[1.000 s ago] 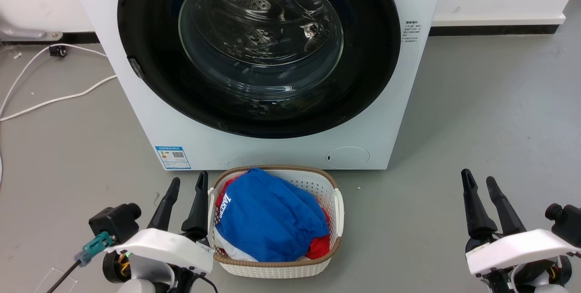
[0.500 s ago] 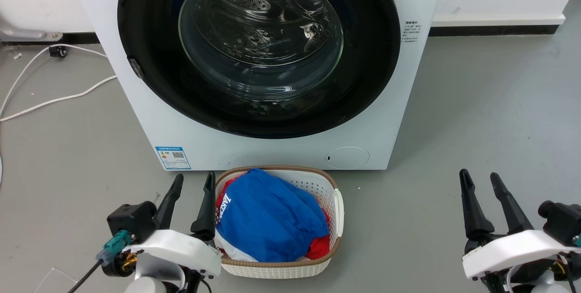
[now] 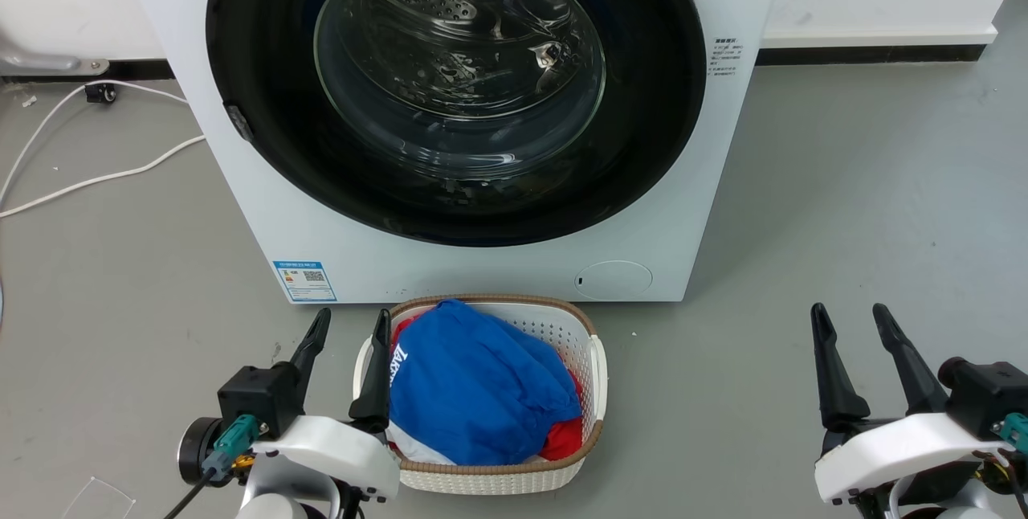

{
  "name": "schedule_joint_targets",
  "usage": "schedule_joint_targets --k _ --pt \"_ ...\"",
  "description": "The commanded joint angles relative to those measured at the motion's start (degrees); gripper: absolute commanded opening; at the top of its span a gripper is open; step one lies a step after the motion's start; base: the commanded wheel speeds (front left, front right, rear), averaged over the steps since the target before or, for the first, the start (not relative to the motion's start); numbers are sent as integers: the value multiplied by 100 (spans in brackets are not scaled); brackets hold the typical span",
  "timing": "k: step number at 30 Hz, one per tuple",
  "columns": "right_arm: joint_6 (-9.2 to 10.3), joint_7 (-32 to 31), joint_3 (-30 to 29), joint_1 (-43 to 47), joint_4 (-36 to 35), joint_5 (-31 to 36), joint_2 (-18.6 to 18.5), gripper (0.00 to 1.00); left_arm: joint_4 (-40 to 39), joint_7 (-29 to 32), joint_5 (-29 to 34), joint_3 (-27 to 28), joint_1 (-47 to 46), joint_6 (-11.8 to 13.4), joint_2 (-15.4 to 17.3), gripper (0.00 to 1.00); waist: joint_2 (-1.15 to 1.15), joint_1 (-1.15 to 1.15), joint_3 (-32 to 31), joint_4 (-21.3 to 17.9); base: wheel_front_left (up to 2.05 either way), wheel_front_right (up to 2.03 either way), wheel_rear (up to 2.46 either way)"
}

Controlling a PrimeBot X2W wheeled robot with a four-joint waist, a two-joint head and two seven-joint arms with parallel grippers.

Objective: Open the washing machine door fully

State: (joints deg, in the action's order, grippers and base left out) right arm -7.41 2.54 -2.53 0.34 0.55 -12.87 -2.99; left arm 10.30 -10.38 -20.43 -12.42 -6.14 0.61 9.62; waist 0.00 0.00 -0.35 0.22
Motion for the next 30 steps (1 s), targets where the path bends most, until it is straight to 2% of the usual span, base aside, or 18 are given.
schedule_joint_targets --k 1,8,30 --pt "-9 36 14 46 -70 141 6 100 -23 -51 114 -15 -86 32 27 100 0 0 -3 1 0 0 0" --pt "-10 59 51 71 -140 477 9 100 15 -144 325 -11 -43 47 -20 100 0 0 -24 1 0 0 0" --pt "-12 112 9 121 -128 906 17 100 191 -391 780 294 57 -357 -247 100 0 0 -37 -49 0 0 0"
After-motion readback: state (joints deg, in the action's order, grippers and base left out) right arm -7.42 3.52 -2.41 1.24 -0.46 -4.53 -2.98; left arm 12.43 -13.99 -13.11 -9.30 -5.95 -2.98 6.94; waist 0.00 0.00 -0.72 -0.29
